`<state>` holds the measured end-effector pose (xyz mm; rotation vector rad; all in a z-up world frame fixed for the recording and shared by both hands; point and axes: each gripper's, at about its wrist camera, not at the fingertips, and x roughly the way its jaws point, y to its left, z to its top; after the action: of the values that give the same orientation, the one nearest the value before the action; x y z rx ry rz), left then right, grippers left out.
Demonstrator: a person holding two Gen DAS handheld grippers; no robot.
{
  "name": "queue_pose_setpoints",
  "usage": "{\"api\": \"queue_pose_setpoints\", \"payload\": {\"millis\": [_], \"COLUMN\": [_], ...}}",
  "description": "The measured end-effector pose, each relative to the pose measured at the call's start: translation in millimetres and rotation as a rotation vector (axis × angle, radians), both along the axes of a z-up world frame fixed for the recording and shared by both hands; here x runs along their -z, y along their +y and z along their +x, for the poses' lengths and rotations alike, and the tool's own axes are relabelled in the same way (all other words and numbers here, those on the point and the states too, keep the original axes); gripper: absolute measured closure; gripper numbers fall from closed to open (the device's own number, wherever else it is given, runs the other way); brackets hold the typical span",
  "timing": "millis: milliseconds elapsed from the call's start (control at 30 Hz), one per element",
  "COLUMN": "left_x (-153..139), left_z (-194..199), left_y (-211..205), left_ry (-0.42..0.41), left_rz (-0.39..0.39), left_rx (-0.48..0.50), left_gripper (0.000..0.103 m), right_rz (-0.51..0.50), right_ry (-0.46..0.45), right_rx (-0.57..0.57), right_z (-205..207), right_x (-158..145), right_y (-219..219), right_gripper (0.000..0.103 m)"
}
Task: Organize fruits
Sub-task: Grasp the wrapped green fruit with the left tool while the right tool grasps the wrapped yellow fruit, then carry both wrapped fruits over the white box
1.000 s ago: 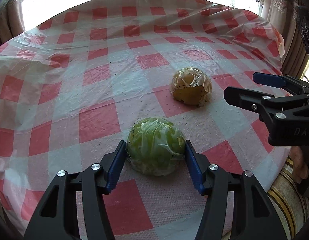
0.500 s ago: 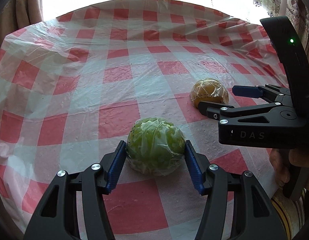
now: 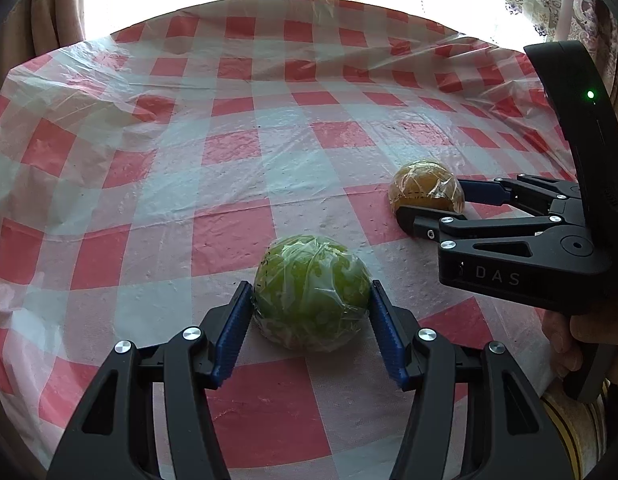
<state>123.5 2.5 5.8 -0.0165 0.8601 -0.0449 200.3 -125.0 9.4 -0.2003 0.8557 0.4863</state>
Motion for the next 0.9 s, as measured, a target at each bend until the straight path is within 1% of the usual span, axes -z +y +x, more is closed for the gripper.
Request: {"api": "queue_pose_setpoints", "payload": {"millis": [133, 467, 567, 900], "left_x": [-2.5, -18.4, -23.4, -35.1], "left_z": [-1.3, -6.6, -8.5, -15.4], "left_y": [-4.0, -16.2, -24.0, -56.9], "left_ry": [-0.007, -0.041, -0.049, -0.067], "left_rz": [0.010, 0.033, 0.035, 0.041], "left_rx": [0.003, 0.019, 0.034, 0.102], "left_gripper": [0.047, 0.047, 0.047, 0.047], "right_rz": [0.011, 0.045, 0.060, 0.068], "right_ry": [0.006, -0.013, -0.016, -0.024], "right_rx": [0.009, 0.078, 0.093, 0.153], "right_z": [-6.8, -30.8, -37.7, -64.8], "right_x": [-1.0, -11.4, -15.3, -22.1], "right_y": [-9.1, -53.7, -67.1, -110.1], "right_gripper": [0.040, 0.040, 0.040, 0.040]}}
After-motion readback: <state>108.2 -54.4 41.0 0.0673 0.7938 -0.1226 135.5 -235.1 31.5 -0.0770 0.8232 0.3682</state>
